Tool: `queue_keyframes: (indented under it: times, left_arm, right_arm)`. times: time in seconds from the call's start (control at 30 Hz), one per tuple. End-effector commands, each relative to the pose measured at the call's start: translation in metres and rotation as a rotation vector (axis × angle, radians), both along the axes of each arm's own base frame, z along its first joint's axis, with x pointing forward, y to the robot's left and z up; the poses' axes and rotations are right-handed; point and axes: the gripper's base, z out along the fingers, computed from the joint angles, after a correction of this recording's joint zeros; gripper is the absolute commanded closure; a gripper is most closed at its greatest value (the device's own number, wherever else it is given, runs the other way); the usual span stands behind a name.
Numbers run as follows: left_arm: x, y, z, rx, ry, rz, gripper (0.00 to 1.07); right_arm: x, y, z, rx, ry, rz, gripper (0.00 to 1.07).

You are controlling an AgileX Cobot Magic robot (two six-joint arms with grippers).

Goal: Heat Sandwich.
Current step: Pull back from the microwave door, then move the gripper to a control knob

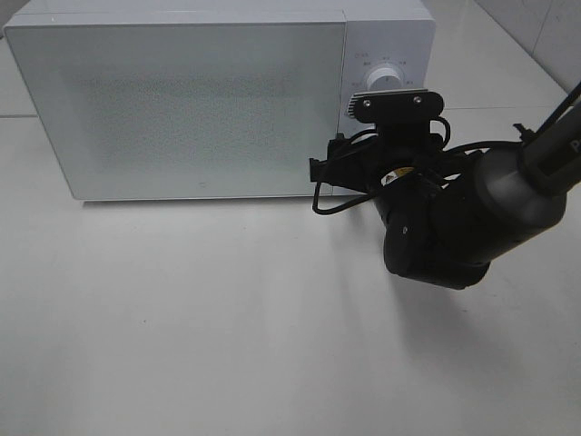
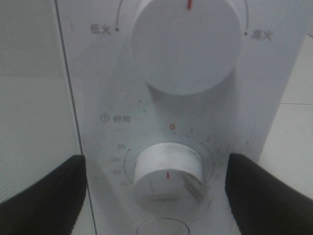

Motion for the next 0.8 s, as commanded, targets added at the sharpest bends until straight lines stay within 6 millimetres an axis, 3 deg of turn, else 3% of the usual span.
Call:
queue_keyframes:
  times: [0.03, 0.27, 0.33, 0.37, 0.4, 0.43, 0.53, 0.67, 0.8]
  left_arm:
    - [-0.0037, -0.0008, -0.0008, -0.010, -0.029, -0.006, 0.08]
    - [-0.0037, -0.0008, -0.0008, -0.010, -0.029, -0.006, 0.08]
    - [-0.0037, -0.0008, -0.0008, -0.010, -0.029, -0.006, 0.08]
    - [-0.0037, -0.0008, -0.0008, -0.010, -0.029, -0.006, 0.08]
    - [-0.0037, -0.0008, -0.0008, -0.010, -0.029, -0.006, 0.08]
    - [-0.0037, -0.0008, -0.0008, -0.010, -0.029, -0.006, 0.08]
    - [-0.0037, -0.0008, -0.0008, -0.010, -0.029, -0.006, 0.08]
    - [-0.0037, -0.0008, -0.0008, -0.010, -0.029, -0.006, 0.08]
    - [-0.0037, -0.0008, -0.0008, -0.010, -0.029, -0.006, 0.08]
  right_arm:
    - [0.0024, 0.0004, 0.0034, 0.010, -0.018, 0.005, 0.32]
    - [0.0024, 0.0003, 0.0032, 0.012, -0.016, 0.004, 0.42]
    - [0.0024, 0.0003, 0.0033, 0.013, -0.018, 0.003, 0.51]
    - [0.0026, 0.0004, 0.0035, 0.030, -0.018, 0.000, 0.63]
    - [0.0026, 0.0004, 0.0035, 0.035, -0.018, -0.002, 0.68]
    - [0.0026, 0.0004, 0.0035, 0.035, -0.018, -0.002, 0.68]
    - [0.0040, 0.0010, 0.0058, 0.045, -0.035, -0.006, 0.90]
    - [0.0042, 0.0006, 0.0070, 0.058, -0.049, -0.013, 0.97]
    - [0.0042, 0.0006, 0.0070, 0.058, -0.049, -0.013, 0.96]
